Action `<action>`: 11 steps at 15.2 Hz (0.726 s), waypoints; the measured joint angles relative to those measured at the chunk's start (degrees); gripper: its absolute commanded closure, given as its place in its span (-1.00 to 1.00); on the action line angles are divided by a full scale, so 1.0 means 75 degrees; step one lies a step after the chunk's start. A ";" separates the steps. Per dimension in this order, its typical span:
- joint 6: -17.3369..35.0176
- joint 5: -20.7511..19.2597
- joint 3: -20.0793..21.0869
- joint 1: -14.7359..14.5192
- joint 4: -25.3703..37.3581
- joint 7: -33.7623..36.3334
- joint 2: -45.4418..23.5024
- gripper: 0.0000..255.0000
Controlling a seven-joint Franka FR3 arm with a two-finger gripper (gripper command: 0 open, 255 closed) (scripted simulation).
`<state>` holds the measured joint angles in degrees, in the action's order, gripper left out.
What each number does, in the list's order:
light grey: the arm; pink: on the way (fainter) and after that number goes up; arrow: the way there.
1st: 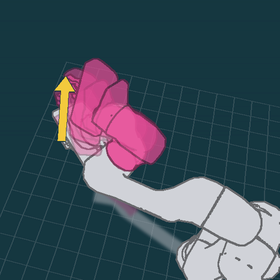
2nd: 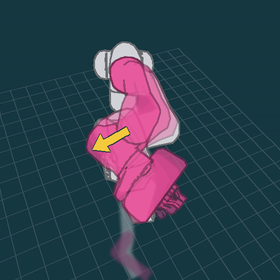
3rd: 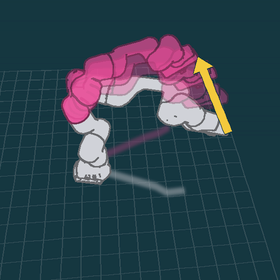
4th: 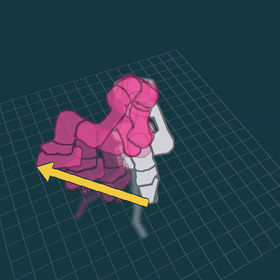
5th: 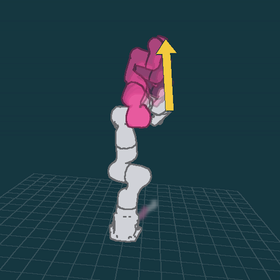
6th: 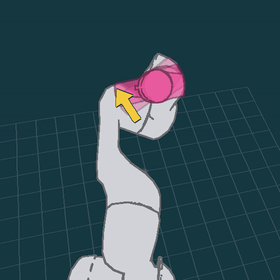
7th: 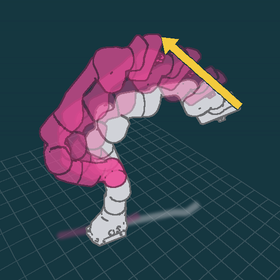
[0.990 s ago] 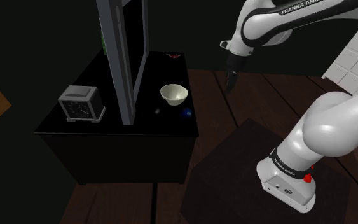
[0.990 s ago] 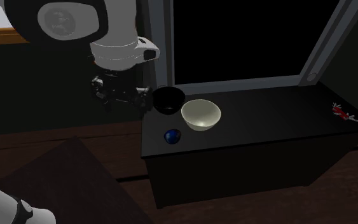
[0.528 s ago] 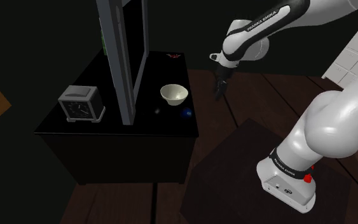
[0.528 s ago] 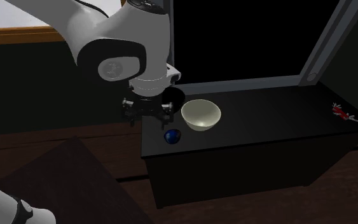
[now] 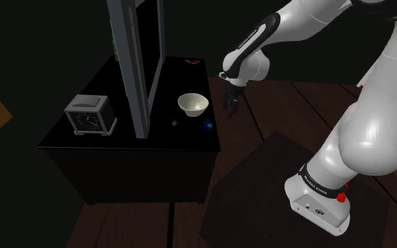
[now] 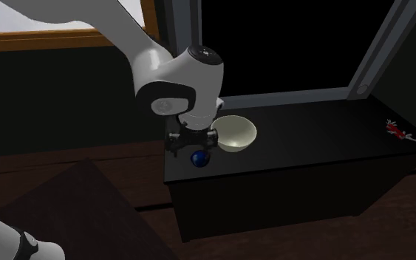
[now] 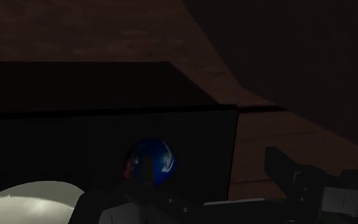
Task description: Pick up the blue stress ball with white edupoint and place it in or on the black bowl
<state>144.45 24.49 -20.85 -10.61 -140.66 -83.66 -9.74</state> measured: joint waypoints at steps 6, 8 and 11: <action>0.0257 0.1390 0.0859 0.0618 0.1493 -0.2061 -0.2024 -1.00; 0.0282 0.1616 0.1131 0.0836 0.2066 -0.2533 -0.2656 -1.00; 0.0395 0.1784 0.1316 0.0954 0.2348 -0.2782 -0.3060 -1.00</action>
<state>147.41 37.87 -10.97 -3.46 -123.05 -104.52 -32.70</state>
